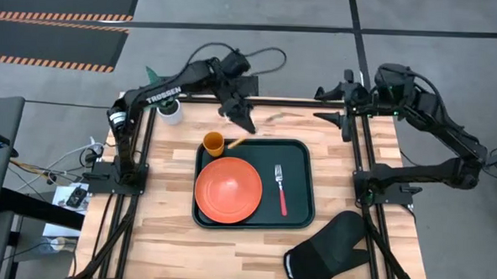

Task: Pick and place plate/cup/fork/spoon on tray
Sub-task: Put the yellow spoon on the black tray to the right of the pink fork

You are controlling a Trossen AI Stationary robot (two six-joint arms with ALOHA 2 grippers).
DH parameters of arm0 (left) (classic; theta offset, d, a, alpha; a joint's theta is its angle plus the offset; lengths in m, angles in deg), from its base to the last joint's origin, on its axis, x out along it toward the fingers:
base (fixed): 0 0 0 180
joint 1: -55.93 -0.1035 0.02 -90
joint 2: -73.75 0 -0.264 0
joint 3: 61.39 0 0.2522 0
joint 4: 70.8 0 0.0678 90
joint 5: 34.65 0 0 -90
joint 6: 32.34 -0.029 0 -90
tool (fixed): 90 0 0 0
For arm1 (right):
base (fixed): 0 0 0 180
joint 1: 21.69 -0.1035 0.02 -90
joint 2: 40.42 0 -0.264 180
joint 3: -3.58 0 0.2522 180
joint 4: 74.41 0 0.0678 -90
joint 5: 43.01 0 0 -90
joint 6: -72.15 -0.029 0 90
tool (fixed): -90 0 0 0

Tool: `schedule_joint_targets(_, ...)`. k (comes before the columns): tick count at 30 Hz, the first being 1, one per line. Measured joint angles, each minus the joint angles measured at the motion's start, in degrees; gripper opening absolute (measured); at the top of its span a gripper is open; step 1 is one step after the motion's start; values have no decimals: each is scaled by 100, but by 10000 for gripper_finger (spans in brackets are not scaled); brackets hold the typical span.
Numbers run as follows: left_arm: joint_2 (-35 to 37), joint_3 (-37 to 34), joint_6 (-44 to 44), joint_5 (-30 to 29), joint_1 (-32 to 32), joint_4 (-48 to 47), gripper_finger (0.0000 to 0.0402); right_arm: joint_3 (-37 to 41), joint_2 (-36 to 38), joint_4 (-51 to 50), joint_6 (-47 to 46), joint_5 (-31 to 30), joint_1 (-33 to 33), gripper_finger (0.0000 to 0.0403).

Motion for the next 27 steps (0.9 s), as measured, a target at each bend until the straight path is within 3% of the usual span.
schedule_joint_targets(8, -81, -2, 818, 132, 630, 1401, 27, 0, -382, -25, 84, 177, -423, 238)
schedule_joint_targets(11, -84, -2, 918, 64, 554, 1500, 32, 2, -413, -19, 88, 401, -587, 238)
schedule_joint_targets(20, -84, -2, 936, -70, 506, 1527, 30, -4, -437, 706, 127, 335, -1124, 238)
schedule_joint_targets(27, -84, -2, 999, -167, 499, 1541, 34, 2, -566, 850, 302, 293, -1149, 235)
